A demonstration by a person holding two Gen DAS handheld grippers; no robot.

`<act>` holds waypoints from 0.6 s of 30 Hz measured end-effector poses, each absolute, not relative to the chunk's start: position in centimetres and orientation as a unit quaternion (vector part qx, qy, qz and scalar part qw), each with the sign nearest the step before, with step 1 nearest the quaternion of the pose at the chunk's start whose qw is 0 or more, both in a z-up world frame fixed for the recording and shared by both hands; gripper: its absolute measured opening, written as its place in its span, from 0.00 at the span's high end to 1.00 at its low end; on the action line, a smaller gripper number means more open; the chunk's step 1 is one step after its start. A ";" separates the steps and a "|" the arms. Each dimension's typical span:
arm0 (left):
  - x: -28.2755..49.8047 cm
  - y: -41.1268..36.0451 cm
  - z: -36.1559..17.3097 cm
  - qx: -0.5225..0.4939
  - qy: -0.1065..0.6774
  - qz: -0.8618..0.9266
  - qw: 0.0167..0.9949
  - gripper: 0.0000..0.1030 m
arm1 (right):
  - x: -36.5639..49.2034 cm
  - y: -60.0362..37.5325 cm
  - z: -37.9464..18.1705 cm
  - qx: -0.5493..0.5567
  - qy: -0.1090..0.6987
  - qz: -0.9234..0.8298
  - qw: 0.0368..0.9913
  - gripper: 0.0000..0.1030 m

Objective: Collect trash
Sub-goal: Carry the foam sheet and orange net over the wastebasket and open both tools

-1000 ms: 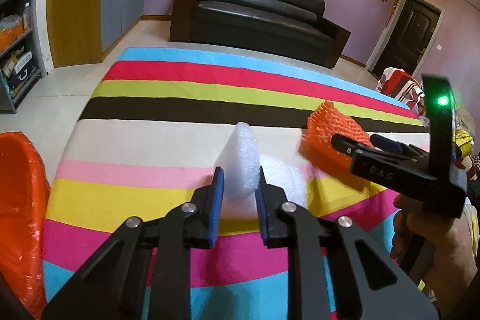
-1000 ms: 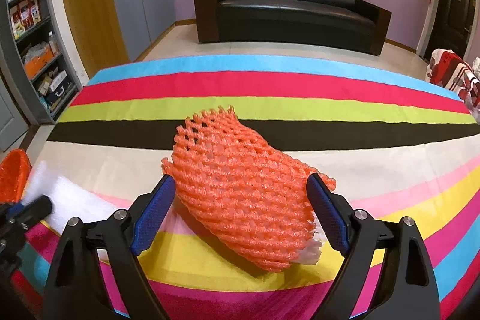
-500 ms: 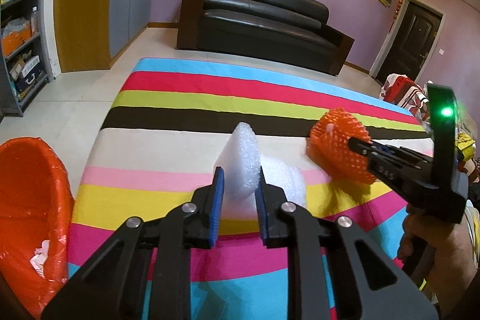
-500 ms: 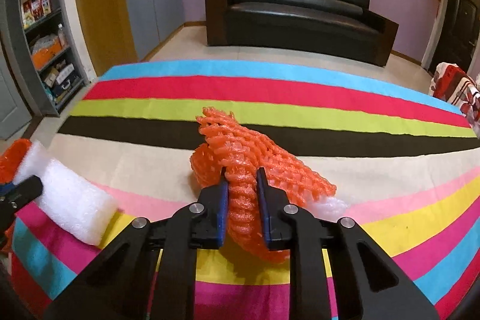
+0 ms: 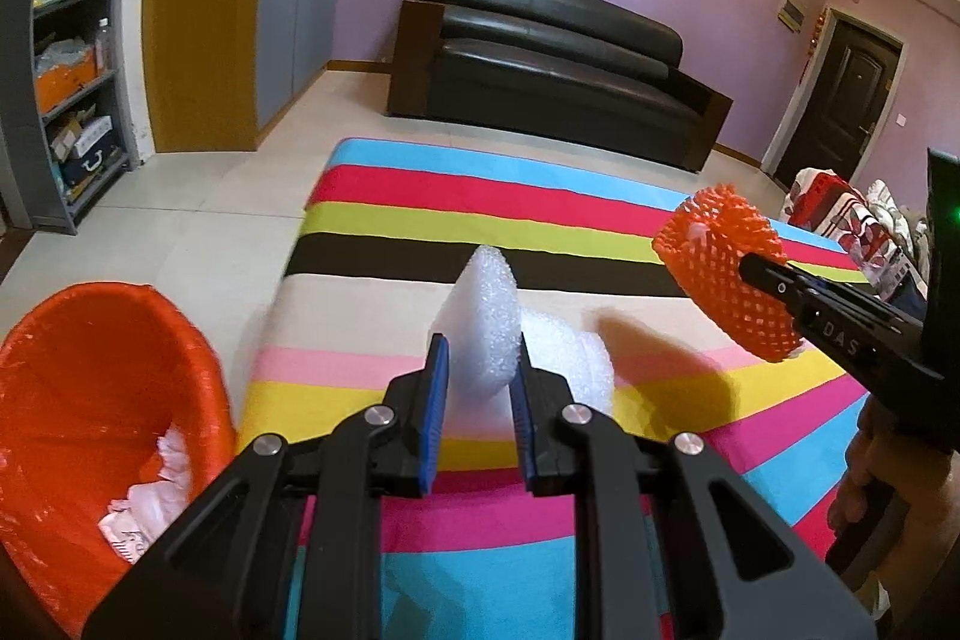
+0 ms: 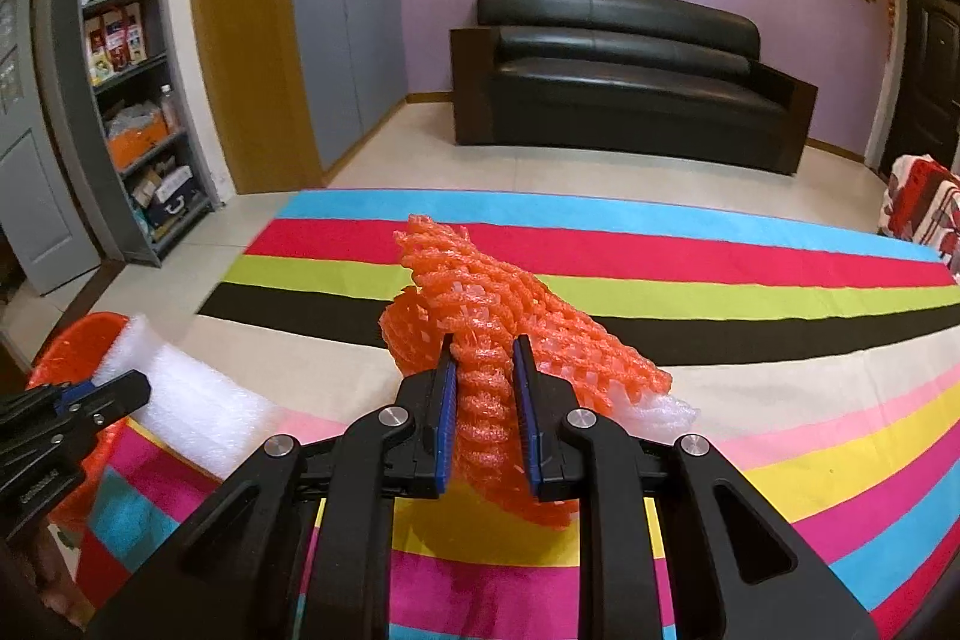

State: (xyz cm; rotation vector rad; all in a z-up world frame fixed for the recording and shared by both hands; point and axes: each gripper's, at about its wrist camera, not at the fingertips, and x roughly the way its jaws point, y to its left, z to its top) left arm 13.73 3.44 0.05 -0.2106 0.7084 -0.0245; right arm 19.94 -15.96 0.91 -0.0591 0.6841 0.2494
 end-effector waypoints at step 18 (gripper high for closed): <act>9.6 9.8 2.3 -0.109 0.329 0.042 0.937 0.81 | 16.5 -7.3 2.4 -0.056 0.318 0.200 0.925 0.81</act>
